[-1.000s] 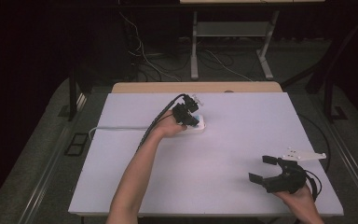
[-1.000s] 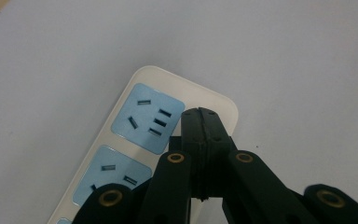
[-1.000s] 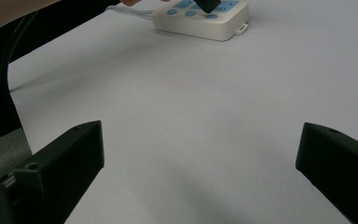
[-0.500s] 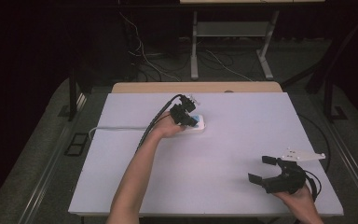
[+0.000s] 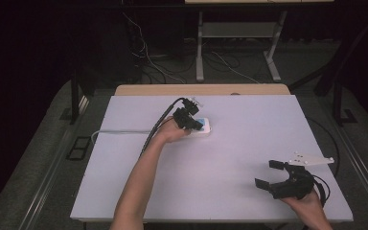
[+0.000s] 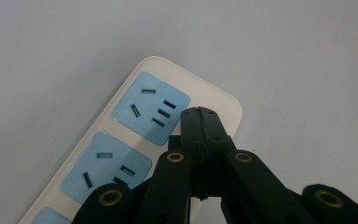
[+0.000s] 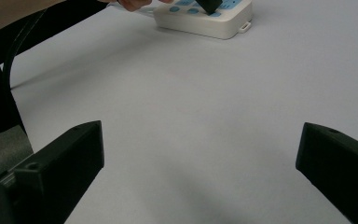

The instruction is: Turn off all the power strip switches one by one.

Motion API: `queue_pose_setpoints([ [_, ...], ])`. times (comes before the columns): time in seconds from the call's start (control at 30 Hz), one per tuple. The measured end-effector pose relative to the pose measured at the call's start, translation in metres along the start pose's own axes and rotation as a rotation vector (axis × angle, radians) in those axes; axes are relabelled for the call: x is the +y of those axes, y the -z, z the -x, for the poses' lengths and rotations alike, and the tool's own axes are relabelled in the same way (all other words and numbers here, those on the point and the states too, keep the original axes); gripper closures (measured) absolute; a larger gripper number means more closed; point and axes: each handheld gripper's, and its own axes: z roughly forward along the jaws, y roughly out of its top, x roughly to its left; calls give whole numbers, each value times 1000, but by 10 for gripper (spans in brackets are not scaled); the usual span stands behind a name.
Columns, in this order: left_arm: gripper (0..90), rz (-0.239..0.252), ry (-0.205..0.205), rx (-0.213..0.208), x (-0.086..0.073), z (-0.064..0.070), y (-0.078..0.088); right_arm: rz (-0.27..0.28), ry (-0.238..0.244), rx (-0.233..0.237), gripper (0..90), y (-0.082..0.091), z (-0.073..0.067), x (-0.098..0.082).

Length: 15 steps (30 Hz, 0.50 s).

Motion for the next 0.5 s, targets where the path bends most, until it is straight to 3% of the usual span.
queue_pose_setpoints([
  [0.2,900,-11,-2,14,1,2,0,1,-1,-1,7,1,0,0],
  [0.5,898,-32,-72,74,3,10,1,6,-6,-3,7,2,2,0],
])
